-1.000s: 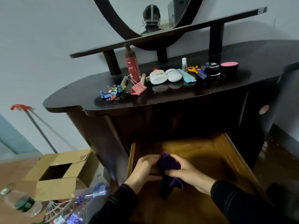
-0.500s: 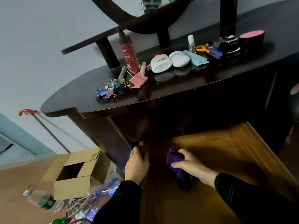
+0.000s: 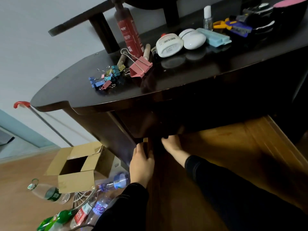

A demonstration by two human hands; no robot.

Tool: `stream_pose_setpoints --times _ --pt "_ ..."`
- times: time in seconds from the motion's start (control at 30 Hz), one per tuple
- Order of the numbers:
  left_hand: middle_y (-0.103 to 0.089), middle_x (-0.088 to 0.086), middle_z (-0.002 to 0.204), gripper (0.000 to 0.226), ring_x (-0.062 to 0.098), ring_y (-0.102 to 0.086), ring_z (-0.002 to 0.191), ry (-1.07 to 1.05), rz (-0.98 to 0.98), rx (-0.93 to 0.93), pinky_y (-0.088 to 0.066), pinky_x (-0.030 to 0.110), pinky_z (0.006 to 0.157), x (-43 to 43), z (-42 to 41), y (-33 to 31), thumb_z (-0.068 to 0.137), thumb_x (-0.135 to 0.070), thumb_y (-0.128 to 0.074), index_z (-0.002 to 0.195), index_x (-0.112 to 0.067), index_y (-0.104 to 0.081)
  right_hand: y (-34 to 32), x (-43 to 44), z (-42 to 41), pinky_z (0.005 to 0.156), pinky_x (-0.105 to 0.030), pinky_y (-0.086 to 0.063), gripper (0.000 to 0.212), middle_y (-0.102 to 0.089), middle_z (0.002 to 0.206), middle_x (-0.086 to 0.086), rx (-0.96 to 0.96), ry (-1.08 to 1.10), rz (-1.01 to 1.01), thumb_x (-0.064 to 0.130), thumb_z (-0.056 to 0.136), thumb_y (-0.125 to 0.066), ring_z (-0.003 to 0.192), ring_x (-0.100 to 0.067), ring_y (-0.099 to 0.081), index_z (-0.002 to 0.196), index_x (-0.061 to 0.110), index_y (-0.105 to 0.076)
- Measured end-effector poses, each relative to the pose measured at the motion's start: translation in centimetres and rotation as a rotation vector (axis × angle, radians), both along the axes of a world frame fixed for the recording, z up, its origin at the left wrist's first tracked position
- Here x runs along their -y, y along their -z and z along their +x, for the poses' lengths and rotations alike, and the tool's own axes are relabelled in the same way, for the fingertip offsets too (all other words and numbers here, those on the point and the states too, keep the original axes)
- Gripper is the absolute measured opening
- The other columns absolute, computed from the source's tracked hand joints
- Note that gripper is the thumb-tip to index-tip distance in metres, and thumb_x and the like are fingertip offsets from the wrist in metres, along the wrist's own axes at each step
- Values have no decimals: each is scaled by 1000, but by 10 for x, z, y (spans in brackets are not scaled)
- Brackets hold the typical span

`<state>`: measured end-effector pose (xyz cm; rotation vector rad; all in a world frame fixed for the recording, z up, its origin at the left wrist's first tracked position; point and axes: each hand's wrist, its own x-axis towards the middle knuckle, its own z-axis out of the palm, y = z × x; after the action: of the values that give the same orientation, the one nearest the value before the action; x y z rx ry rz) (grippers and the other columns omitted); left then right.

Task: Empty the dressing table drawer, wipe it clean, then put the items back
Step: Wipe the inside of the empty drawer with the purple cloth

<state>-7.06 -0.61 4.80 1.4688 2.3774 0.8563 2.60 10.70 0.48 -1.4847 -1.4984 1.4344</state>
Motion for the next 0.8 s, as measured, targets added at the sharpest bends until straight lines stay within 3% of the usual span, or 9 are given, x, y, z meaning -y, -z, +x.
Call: stream_pose_setpoints --times 0.13,0.33,0.47,0.57,0.67,0.8 --pt "-62 1 115 23 28 -61 101 0 25 8 -42 33 80 -1 -1 3 94 -24 -56 117 -22 -53 9 7 -16 89 -50 -52 25 -68 113 -18 81 -96 169 1 95 -53 107 -38 -64 118 5 -62" --pt "-63 2 115 24 26 -61 102 2 18 34 -44 34 81 1 0 0 94 -23 -57 118 -20 -53 7 4 6 79 -39 -50 27 -68 113 -7 281 -223 280 7 95 -53 106 -32 -64 118 17 -65" --pt "-63 -1 114 21 24 -60 104 3 25 67 -42 33 82 2 2 -4 95 -25 -58 116 -23 -54 6 7 12 72 -34 -48 31 -66 109 -1 177 -115 117 9 97 -51 97 -28 -65 123 21 -64" --pt "-63 -1 115 21 23 -59 104 -1 8 67 -45 37 86 3 3 -6 95 -26 -57 115 -25 -53 0 7 4 76 -39 -55 21 -67 99 -5 50 -7 2 6 95 -50 86 -25 -64 103 16 -67" --pt "-63 0 114 22 22 -59 103 4 24 87 -43 33 83 4 4 -7 94 -23 -58 115 -24 -54 -5 21 -7 87 -38 -53 27 -69 116 -10 48 -32 120 5 94 -54 108 -30 -65 116 13 -68" --pt "-64 0 116 24 23 -60 105 -1 13 108 -49 41 93 5 5 -10 95 -23 -59 119 -23 -55 6 23 2 98 -40 -49 46 -62 137 -5 264 -210 205 5 97 -52 127 -29 -57 140 20 -55"
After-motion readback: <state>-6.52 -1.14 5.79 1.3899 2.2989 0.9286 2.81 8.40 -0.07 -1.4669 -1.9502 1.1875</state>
